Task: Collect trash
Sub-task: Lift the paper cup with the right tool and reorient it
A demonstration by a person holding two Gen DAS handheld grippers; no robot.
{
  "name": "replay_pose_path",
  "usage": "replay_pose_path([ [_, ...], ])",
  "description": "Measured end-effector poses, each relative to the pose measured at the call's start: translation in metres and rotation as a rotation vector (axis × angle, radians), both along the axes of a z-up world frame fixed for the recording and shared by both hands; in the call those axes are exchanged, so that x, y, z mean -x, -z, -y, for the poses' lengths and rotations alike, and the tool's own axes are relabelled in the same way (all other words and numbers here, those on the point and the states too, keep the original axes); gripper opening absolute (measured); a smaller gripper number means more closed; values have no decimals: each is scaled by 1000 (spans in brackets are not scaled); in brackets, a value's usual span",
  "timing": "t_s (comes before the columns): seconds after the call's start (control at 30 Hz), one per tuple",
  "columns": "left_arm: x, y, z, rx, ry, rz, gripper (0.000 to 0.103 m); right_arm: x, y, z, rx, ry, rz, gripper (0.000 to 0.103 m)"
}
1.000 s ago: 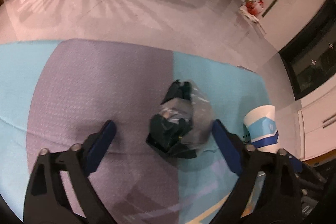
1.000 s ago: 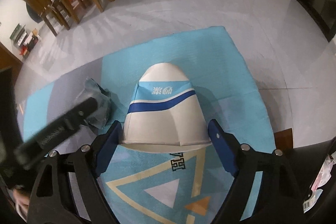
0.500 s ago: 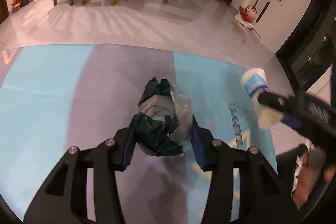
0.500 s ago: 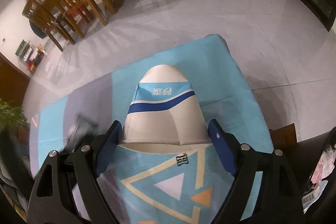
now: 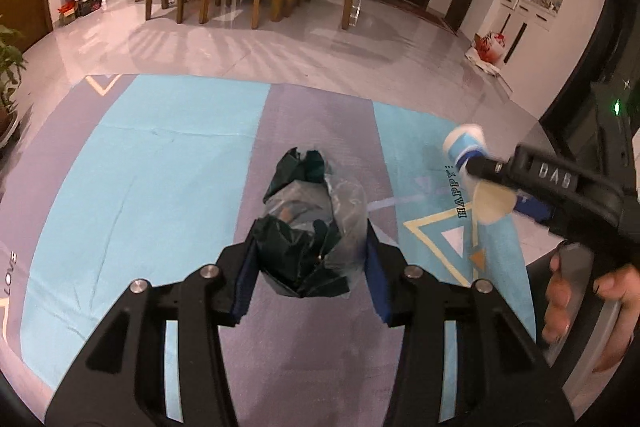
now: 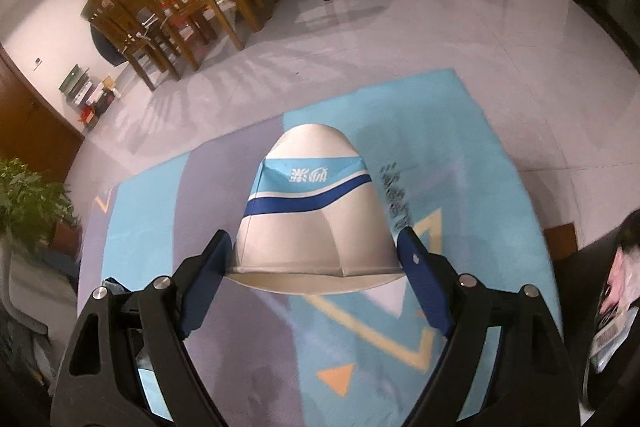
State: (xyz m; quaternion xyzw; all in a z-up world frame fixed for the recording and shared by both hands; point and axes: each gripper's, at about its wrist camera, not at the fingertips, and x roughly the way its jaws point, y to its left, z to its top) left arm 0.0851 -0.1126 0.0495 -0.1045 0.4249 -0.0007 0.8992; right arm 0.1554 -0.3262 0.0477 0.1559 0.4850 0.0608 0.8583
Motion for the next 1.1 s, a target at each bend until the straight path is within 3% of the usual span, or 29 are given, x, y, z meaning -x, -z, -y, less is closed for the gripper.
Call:
replay_pose_path([
  [0.1, 8, 1, 3, 42, 25, -16, 48, 14, 4, -11, -11, -23, -26, 83],
  [0.23, 8, -6, 11, -4, 59, 13, 48, 31, 2, -24, 21, -38, -22, 83],
  [0.3, 10, -9, 13, -24, 63, 29, 48, 35, 4, -24, -9, -33, -33, 83],
  [0.4, 13, -10, 12, -22, 65, 36, 48, 42, 5, -22, -68, -32, -36, 82],
  [0.5, 15, -11, 8, 5, 64, 28, 49, 46, -1, -26, -33, -41, -14, 81],
  [0.63, 12, -8, 7, -9, 57, 21, 49, 42, 7, -29, 36, -42, -40, 70],
  [0.83, 8, -3, 10, -6, 62, -2, 49, 31, 23, -18, -6, -20, -112, 54],
  [0.9, 7, -3, 12, -8, 64, -5, 49, 31, 27, -12, -4, -14, -131, 44],
  [1.1, 2, 0, 12, 0, 62, -25, 49, 32, 29, -6, -10, -1, -140, 38],
])
